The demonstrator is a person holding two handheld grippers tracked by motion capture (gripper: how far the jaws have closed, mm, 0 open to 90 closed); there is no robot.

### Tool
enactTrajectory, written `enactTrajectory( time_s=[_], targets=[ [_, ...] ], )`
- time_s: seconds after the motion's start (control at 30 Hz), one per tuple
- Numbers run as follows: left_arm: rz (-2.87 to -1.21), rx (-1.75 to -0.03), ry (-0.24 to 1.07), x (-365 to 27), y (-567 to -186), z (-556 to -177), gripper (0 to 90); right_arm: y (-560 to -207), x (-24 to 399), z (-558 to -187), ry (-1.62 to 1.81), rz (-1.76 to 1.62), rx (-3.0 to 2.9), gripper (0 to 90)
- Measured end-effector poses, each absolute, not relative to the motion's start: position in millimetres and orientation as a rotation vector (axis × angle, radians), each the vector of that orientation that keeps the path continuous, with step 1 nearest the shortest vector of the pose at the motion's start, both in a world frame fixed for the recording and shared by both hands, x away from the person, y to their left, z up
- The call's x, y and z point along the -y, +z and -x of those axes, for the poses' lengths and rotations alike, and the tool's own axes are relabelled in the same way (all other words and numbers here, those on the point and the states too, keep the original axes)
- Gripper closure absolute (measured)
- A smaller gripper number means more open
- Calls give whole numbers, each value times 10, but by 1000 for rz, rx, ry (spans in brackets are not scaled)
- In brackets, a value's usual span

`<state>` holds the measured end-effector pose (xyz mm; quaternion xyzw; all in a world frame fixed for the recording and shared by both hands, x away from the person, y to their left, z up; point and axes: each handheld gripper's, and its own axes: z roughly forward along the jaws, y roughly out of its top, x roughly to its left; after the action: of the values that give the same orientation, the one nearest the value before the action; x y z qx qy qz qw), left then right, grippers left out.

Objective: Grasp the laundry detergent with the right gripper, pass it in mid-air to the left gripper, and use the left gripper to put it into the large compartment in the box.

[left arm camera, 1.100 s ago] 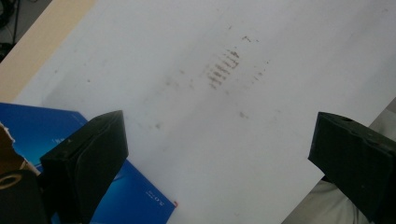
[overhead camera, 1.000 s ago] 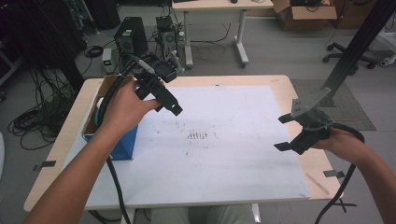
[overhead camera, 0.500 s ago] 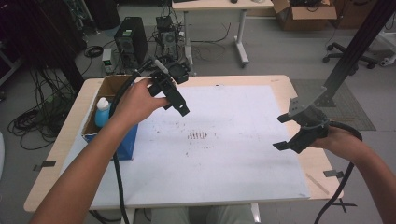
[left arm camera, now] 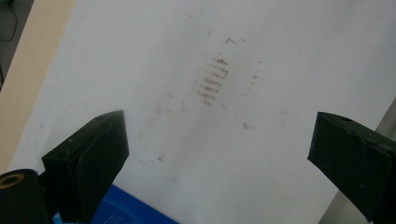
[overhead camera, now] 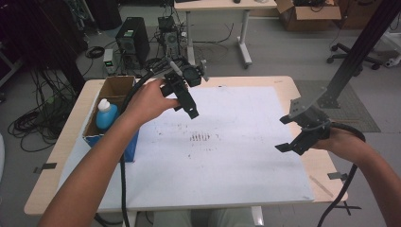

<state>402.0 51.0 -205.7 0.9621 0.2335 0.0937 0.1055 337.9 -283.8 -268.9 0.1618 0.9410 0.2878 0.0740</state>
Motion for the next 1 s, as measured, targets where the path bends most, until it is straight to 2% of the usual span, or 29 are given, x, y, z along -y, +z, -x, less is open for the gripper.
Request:
enactTrajectory(
  time_s=[1.0],
  targets=[
    [-2916,-548,293,-166,-2141,-4064,54,-2632,2777,-3463,807,-466,-2838,39]
  ],
)
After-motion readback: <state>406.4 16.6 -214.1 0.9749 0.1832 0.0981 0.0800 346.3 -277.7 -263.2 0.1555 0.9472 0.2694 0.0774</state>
